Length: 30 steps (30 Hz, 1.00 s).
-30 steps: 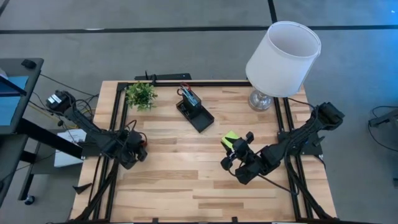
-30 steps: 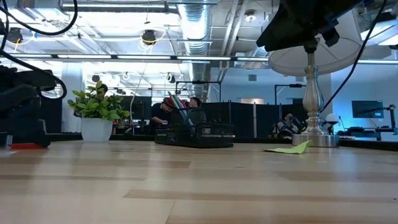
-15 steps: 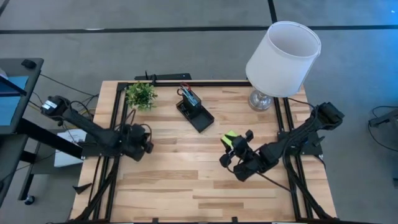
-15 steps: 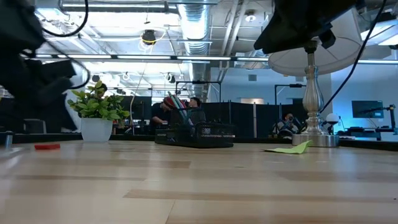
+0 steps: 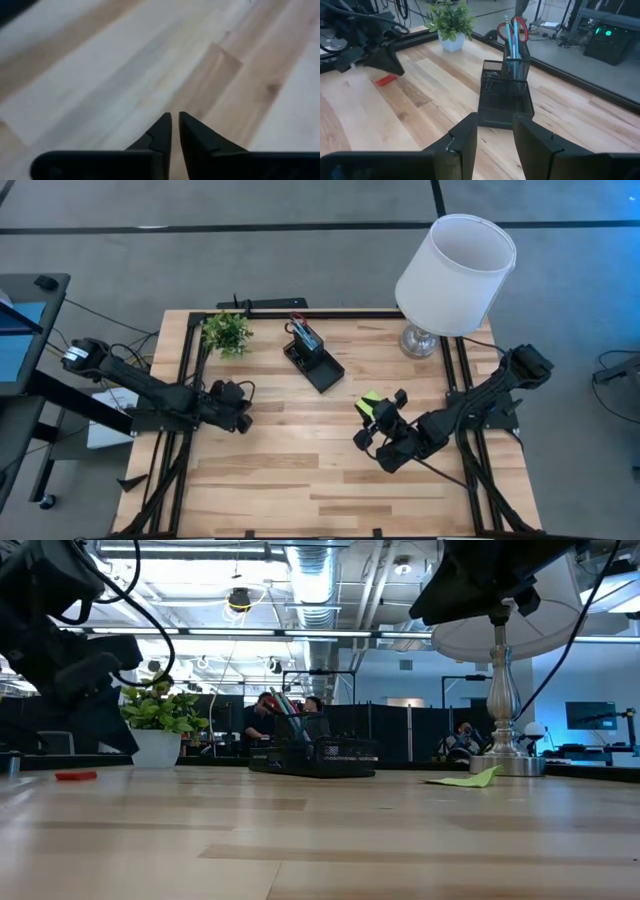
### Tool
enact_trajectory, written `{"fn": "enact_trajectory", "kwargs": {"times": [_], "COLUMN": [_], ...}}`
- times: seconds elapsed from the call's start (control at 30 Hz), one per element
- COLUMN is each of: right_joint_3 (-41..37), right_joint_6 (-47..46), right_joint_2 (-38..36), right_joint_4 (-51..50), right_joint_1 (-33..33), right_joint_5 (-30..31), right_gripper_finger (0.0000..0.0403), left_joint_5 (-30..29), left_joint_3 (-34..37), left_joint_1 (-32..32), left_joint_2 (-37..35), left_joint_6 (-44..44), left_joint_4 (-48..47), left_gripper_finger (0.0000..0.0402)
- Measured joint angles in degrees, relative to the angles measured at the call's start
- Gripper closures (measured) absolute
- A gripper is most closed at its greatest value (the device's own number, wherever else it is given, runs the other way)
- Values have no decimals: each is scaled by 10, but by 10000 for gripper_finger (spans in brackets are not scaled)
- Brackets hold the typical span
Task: Pick and place office supplies into organizer
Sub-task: Put the red eraser into the desk organizer
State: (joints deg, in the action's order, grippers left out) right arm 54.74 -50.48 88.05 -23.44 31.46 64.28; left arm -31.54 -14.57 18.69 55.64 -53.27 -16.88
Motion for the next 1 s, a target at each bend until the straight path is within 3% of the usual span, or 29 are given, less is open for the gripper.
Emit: {"fn": "enact_trajectory", "kwargs": {"times": [0.3, 0.5, 0.7, 0.9, 1.0], "right_joint_3": [0, 0, 0, 0, 0], "right_joint_6": [0, 1, 1, 13, 14], "right_joint_2": [0, 0, 0, 0, 0], "right_joint_4": [0, 0, 0, 3, 4], "right_joint_1": [0, 0, -5, -9, -8], "right_joint_5": [0, 0, 0, 1, 1], "right_gripper_finger": [283, 283, 283, 283, 283], "left_joint_5": [29, -48, -83, -58, -50], "left_joint_3": [0, -1, -3, -31, -52], "left_joint_1": [34, 52, 53, 77, 100], "left_joint_2": [0, 0, 5, 44, 58], "left_joint_6": [-63, -49, -28, 28, 45], "left_joint_4": [70, 134, 202, 301, 308], "left_gripper_finger": [303, 298, 298, 298, 299]}}
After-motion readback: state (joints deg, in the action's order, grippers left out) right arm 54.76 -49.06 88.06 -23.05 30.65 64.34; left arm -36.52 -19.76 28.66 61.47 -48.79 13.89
